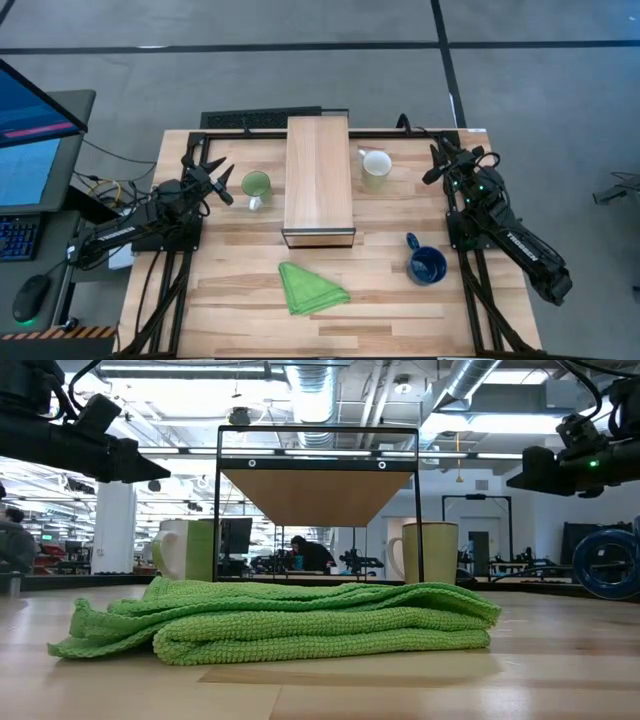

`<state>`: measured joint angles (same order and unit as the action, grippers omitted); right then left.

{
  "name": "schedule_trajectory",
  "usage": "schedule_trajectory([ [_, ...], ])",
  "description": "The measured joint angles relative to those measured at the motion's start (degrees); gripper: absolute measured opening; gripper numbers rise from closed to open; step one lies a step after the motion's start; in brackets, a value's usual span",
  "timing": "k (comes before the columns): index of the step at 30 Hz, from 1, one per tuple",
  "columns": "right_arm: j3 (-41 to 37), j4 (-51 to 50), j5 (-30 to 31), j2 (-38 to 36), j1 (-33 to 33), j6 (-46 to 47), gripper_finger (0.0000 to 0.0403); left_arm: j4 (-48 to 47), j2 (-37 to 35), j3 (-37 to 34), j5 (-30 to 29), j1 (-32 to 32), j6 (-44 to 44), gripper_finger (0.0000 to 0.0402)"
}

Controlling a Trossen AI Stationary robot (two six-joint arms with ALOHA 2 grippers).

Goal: Stack small to large cups/mugs on shelf
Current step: Put the light green mug on the shelf

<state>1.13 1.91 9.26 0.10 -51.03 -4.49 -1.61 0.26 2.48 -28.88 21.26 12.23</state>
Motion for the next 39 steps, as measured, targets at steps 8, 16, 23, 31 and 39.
schedule_trajectory([
  [8, 0.00, 0.24, 0.00, 0.00, 0.00, 0.00, 0.0182, 0.90, 0.01, -0.10, 0.00, -0.01, 0.00, 0.0144],
  [16, 0.41, 1.64, -0.70, 0.02, 0.00, 1.51, 0.0182, 1.23, 0.01, -0.13, 0.00, 0.00, 0.01, 0.0144],
  [23, 5.51, 1.08, -4.92, 1.97, 0.04, 1.49, 0.0182, 1.33, 0.00, -0.13, 0.01, -0.01, 0.01, 0.0144],
  [31, 16.37, -4.50, -6.06, 10.24, 0.04, 0.96, 0.0182, 2.01, 0.00, -0.17, 0.00, -0.01, 0.48, 0.0144],
  [39, 30.33, -12.39, -6.71, 22.45, 2.06, -2.03, 0.0182, 2.17, 0.00, -0.17, -0.01, 0.00, 0.61, 0.0144],
])
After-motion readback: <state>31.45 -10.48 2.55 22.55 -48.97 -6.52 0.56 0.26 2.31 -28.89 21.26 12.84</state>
